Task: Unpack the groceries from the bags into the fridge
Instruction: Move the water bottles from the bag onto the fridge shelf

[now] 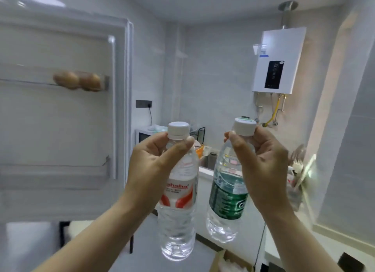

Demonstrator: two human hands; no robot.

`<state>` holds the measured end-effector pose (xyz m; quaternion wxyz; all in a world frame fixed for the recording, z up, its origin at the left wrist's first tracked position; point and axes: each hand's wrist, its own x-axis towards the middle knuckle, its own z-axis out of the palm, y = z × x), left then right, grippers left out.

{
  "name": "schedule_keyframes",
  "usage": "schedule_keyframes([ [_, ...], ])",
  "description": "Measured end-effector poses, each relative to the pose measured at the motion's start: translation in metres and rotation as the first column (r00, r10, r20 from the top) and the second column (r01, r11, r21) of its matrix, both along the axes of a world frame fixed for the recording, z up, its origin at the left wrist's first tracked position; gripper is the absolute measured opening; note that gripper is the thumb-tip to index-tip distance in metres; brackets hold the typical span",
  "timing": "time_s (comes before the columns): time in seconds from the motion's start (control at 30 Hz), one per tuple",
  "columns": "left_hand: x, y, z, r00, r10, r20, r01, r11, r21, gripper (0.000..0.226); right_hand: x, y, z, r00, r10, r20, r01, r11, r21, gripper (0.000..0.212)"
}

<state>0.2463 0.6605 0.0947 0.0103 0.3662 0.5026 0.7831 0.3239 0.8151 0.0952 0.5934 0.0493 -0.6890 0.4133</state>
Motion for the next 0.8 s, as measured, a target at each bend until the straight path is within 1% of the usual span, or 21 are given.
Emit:
schedule_keyframes([
  [0.1,-0.005,-0.013,0.003,0.991,0.131,0.000,-0.131,0.991,0.005,0.020,-0.030,-0.003,0.003,0.989,0.145,0.020,-0.145,0.989,0.012,0.017],
  [0.13,-0.006,-0.018,0.003,0.982,0.190,-0.003,-0.190,0.982,0.009,0.020,-0.041,-0.005,0.003,0.977,0.210,0.029,-0.211,0.977,0.018,0.016],
  [0.2,-0.007,-0.027,0.004,0.964,0.267,-0.013,-0.267,0.964,0.004,0.022,-0.057,-0.010,0.002,0.960,0.277,0.033,-0.279,0.960,0.033,0.016],
  [0.4,-0.006,-0.070,-0.007,0.850,0.526,-0.021,-0.527,0.850,-0.013,0.030,-0.100,-0.048,-0.003,0.848,0.527,0.066,-0.529,0.848,0.031,0.009],
  [0.57,0.001,-0.115,-0.010,0.733,0.680,-0.008,-0.680,0.733,-0.026,0.026,-0.124,-0.099,-0.010,0.751,0.656,0.072,-0.658,0.753,0.004,0.018],
  [0.7,0.005,-0.156,-0.010,0.629,0.777,0.002,-0.777,0.629,-0.036,0.027,-0.137,-0.145,-0.012,0.688,0.722,0.080,-0.723,0.691,-0.019,0.014],
  [0.8,0.006,-0.188,-0.008,0.578,0.816,0.007,-0.816,0.577,-0.027,0.022,-0.146,-0.181,-0.008,0.656,0.751,0.075,-0.752,0.659,-0.016,0.014],
])
